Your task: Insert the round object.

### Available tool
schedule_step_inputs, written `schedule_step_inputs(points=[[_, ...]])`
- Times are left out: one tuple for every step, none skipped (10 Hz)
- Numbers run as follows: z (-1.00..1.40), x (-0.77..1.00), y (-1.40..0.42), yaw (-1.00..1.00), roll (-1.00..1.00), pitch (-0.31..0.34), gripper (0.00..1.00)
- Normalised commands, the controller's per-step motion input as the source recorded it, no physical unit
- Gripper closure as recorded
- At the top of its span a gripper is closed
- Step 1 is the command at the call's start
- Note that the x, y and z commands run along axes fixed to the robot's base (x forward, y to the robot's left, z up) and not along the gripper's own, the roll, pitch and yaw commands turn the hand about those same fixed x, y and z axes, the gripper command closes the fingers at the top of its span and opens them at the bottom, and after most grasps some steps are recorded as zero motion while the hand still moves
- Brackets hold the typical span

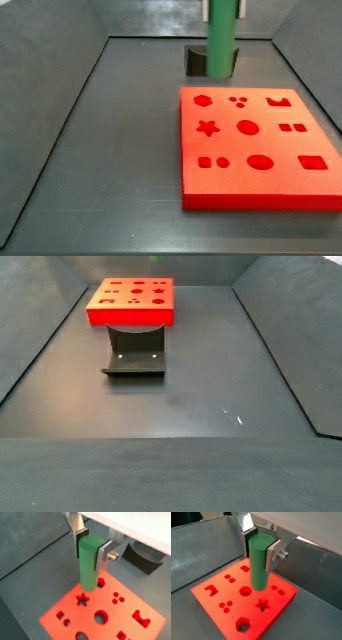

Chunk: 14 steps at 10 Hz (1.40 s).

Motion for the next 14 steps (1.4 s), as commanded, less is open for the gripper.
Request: schedule_step_inputs(points=[[0.0,0.99,-0.32,0.0,0.34,-0.014,1.0],[0.0,0.97,-0.27,0.0,0.39,0.0,1.0],[0.0,0.92,-0.18,0.0,0.49,0.0,1.0],[0.0,0.78,-0.28,0.0,0.5,0.061,1.0],[-0.09,0.9,-0.43,0.0,0.27,0.067,1.0],[-0.18,1.0,-0.3,0.0,0.16,0.013,1.0],[-0.54,0.94,-0.26,0.0,0.26,0.174,1.0],[-0.46,0.78,-0.32,0.0,0.24,0.299,1.0],[-0.34,0.6,-0.29,-0.01,0.2,0.387,1.0],[-0.3,0.57,-0.25,-0.03,0.19,0.416,1.0],[-0.22,0.55,-0.05,-0.06,0.18,0.44,1.0],[-0.05,0.68,0.1,0.0,0.23,0.461,1.0],[0.0,0.68,0.17,0.0,0.29,0.429,1.0],[0.0,0.75,0.12,0.0,0.22,0.406,1.0]])
